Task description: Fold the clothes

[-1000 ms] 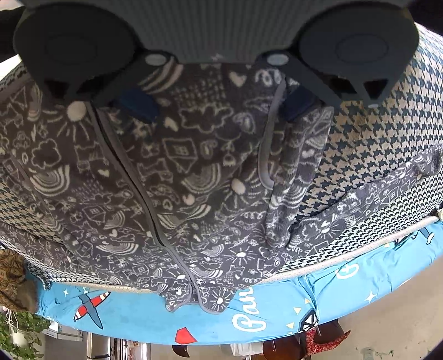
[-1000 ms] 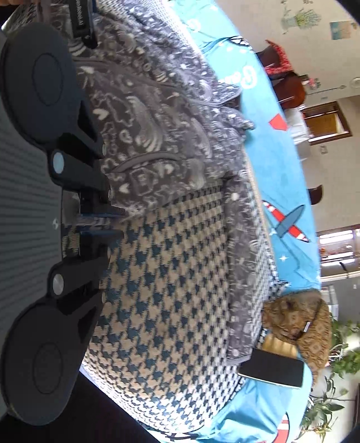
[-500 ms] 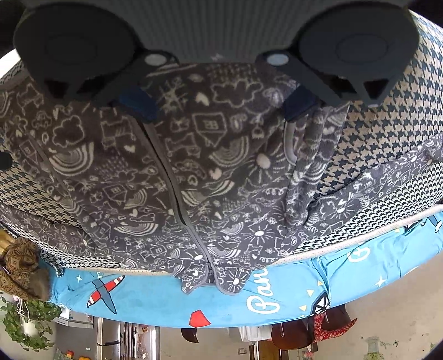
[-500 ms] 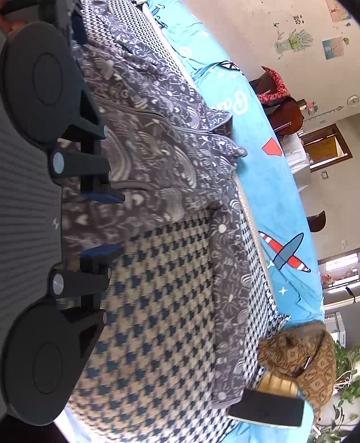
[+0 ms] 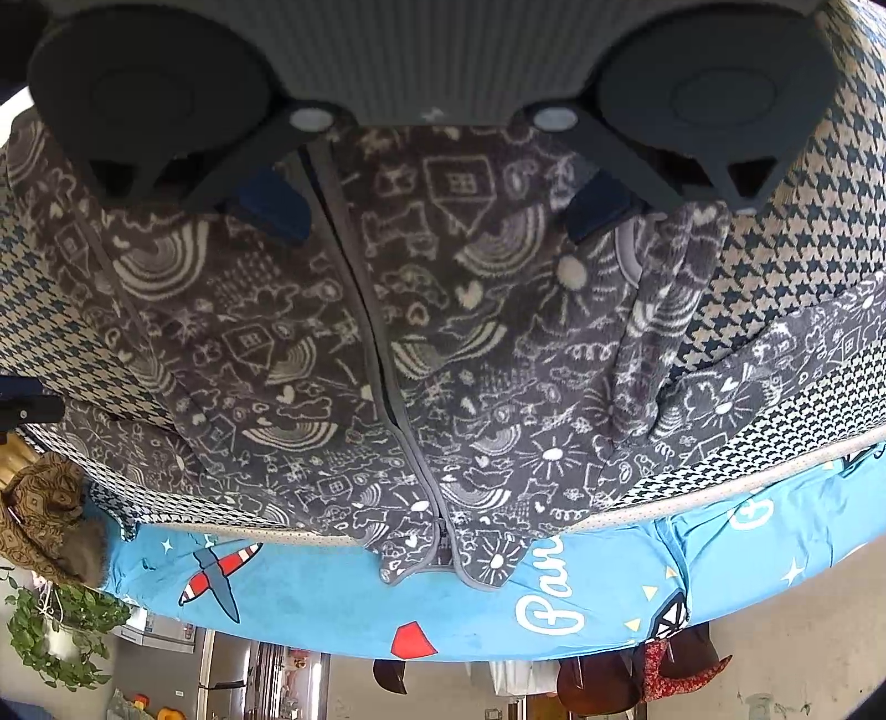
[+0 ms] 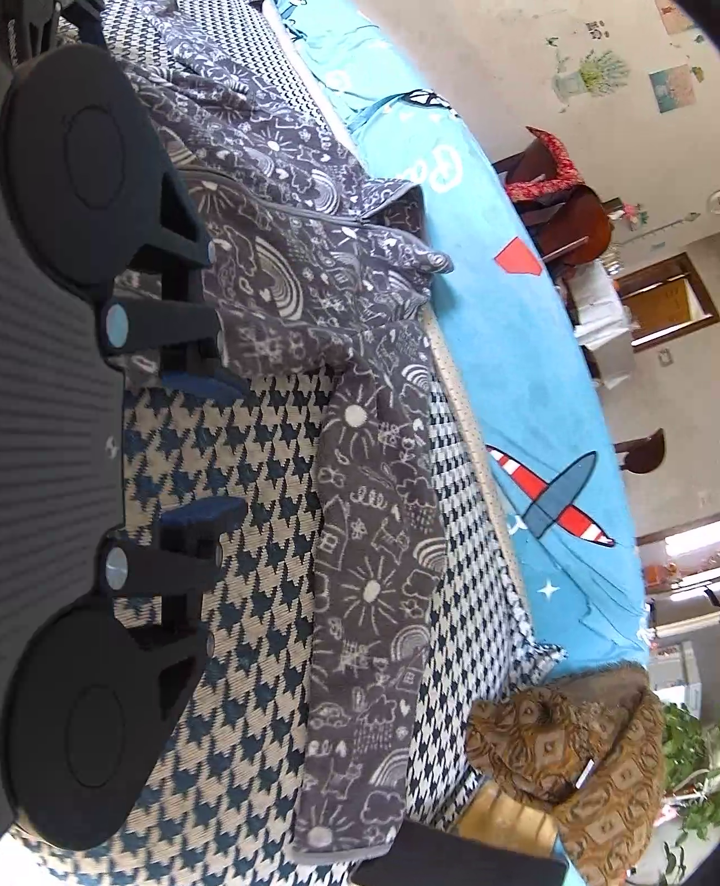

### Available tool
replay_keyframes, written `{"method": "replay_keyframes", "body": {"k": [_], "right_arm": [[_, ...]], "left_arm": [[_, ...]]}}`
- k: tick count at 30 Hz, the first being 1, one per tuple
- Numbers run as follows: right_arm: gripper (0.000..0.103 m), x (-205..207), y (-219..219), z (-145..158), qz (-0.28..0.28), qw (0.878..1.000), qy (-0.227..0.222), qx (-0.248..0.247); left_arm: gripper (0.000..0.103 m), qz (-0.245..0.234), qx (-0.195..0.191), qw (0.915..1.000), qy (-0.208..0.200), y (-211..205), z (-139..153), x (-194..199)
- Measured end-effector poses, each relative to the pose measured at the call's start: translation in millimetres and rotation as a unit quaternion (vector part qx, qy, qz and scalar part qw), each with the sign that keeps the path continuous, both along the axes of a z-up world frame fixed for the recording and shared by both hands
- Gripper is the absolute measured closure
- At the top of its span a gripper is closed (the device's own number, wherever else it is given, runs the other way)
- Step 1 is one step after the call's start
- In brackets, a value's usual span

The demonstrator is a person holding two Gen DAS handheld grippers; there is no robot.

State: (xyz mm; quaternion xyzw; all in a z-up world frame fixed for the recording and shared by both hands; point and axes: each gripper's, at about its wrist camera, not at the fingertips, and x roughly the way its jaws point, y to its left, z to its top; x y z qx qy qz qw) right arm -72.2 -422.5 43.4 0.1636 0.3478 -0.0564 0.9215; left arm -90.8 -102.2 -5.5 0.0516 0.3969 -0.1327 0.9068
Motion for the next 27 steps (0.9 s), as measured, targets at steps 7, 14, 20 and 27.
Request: {"method": "replay_keyframes", "body": {"k": [7, 14, 20, 27], "right_arm": [[0.061, 33, -4, -11, 0.008, 1.0, 0.009, -0.028], [0.057, 64, 2, -26, 0.03, 0.996, 0.017, -0.081], [0.053, 89, 8, -39, 0.049, 0.991, 0.023, -0.125], [0.045, 107, 12, -45, 0.054, 0.988, 0.01, -0.147]], "left_arm": [[0.0, -0.021, 0.029, 0.9993, -0.004, -12, -1, 20], [0.0, -0.029, 0.042, 0.9987, 0.007, -16, -2, 49], [0.0, -0.001, 0.008, 0.9994, 0.034, -9, -5, 67], [0.0, 0.01, -0.012, 0.9989, 0.045, -8, -7, 68]]}}
